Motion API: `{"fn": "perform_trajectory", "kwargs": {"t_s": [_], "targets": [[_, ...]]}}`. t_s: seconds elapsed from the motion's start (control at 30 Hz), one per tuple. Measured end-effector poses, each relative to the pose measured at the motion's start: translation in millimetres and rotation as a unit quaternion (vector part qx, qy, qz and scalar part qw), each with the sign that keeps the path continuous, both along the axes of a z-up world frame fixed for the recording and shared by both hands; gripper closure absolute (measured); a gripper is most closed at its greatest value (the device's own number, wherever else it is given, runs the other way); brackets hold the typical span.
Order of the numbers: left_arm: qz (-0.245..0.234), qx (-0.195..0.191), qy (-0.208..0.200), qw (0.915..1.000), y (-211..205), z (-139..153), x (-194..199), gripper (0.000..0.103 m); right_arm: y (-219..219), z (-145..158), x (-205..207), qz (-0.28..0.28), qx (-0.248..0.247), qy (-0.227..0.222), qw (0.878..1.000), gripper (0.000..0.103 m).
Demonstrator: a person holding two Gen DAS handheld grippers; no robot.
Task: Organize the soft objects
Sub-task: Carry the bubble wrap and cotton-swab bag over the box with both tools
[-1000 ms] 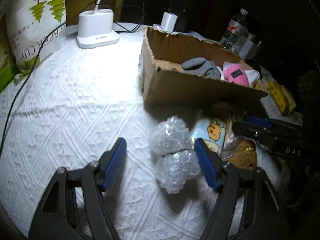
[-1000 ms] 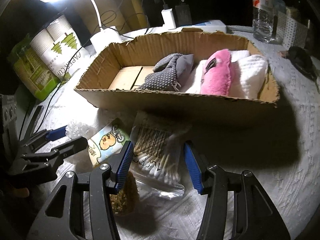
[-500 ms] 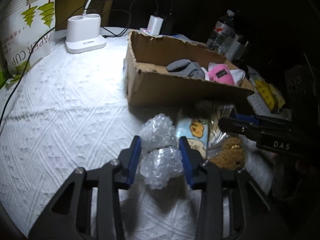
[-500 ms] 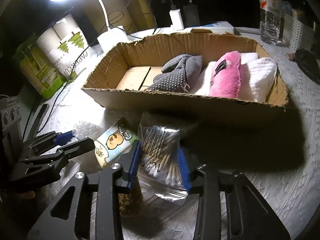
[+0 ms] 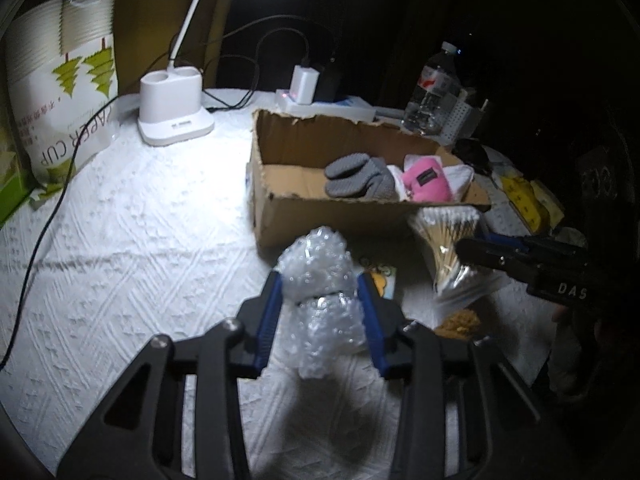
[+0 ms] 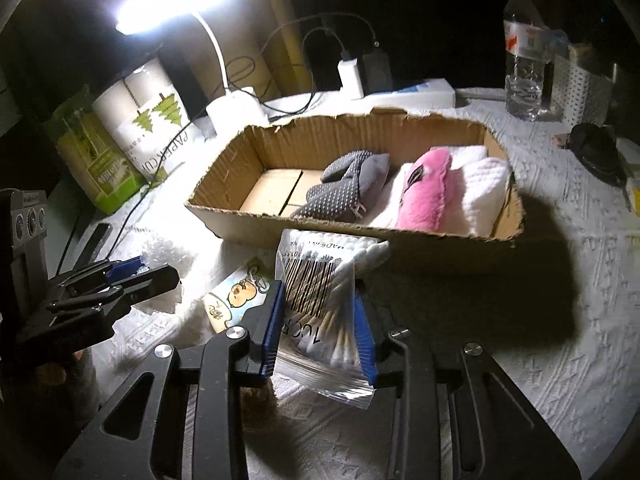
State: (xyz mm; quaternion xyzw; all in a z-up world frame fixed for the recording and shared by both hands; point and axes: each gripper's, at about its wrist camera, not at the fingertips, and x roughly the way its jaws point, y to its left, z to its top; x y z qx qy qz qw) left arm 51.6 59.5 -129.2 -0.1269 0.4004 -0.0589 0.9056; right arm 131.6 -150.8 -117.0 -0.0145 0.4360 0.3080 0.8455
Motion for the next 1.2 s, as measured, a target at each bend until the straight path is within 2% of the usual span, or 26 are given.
{"fn": "perform_trajectory", "kwargs": {"t_s": [0.47, 0.9, 1.2], "targets": [[-0.001, 0.016, -0.030, 0.9994, -6, 32, 5, 0.064, -12, 30, -4, 0.004, 0.021, -0.029, 0.999, 0.068], [-0.004, 0.016, -0.043, 0.9989, -5, 41, 26, 0.064, -11, 45, 12, 0.012, 0.022, -0.037, 0.999, 0.068], [-0.008, 0.020, -0.048, 0.9986, -2, 46, 55, 0.064, 1, 46, 31, 0.020, 0.026, -0.037, 0.999, 0.068]]}}
